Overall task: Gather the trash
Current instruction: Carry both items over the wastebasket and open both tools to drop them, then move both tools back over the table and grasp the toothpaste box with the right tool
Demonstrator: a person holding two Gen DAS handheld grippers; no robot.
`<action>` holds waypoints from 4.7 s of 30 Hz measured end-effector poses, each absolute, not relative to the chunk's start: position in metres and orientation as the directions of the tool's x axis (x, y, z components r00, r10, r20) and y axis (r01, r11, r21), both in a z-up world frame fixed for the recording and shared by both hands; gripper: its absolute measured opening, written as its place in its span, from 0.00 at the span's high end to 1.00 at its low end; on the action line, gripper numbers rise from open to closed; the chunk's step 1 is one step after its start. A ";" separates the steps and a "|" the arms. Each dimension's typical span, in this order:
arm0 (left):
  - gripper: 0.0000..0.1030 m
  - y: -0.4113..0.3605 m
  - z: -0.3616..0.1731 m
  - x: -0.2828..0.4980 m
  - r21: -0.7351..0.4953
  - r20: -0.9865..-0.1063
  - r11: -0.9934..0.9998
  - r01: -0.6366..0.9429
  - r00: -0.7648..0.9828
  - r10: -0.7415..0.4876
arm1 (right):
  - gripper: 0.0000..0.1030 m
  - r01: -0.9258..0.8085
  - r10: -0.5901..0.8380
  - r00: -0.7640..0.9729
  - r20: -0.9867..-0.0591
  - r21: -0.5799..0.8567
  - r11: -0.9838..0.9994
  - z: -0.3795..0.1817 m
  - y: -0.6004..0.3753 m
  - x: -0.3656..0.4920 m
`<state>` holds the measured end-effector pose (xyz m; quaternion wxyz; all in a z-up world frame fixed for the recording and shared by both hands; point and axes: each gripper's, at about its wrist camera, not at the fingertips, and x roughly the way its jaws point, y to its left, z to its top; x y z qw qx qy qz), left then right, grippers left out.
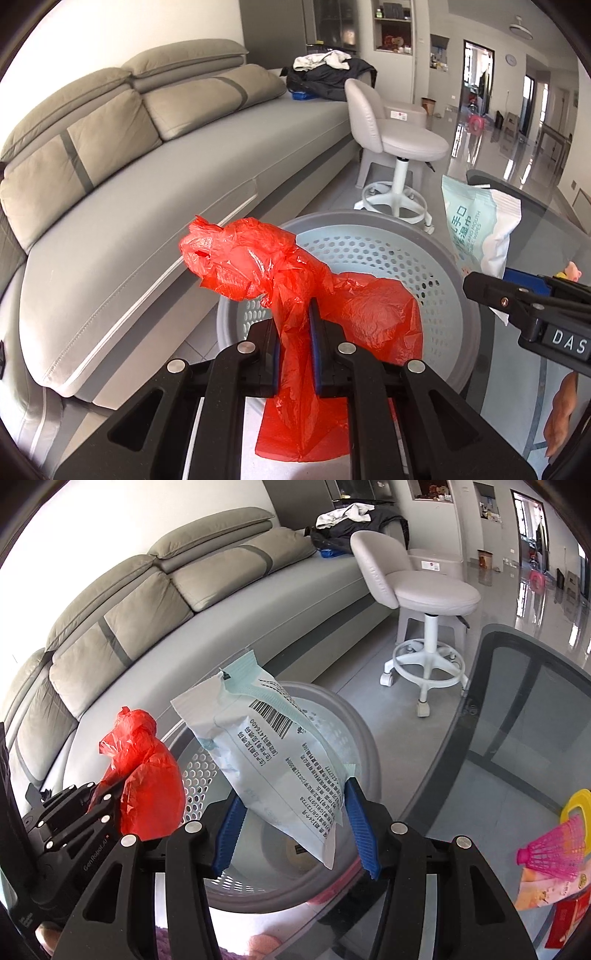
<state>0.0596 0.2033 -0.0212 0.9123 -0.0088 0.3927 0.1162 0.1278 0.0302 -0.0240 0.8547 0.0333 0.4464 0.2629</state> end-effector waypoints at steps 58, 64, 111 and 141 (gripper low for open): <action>0.20 0.114 -0.007 0.048 0.014 -0.646 1.000 -0.017 0.763 0.022 | 0.32 -0.107 0.248 0.625 -0.740 0.234 0.966 -0.023 -0.135 0.071; 0.20 0.086 -0.012 0.051 0.017 -0.655 0.999 0.029 0.756 -0.011 | 0.32 -0.027 0.225 0.598 -0.769 0.262 0.965 -0.044 -0.167 0.078; 0.20 -0.044 -0.021 0.037 0.001 -0.666 0.945 0.327 0.705 -0.243 | 0.32 0.233 0.017 0.620 -0.784 0.205 0.951 -0.049 -0.297 -0.015; 0.20 -0.106 -0.047 0.028 -0.001 -0.710 0.871 0.491 0.613 -0.347 | 0.50 0.325 -0.060 0.498 -0.865 0.121 0.938 -0.088 -0.333 0.007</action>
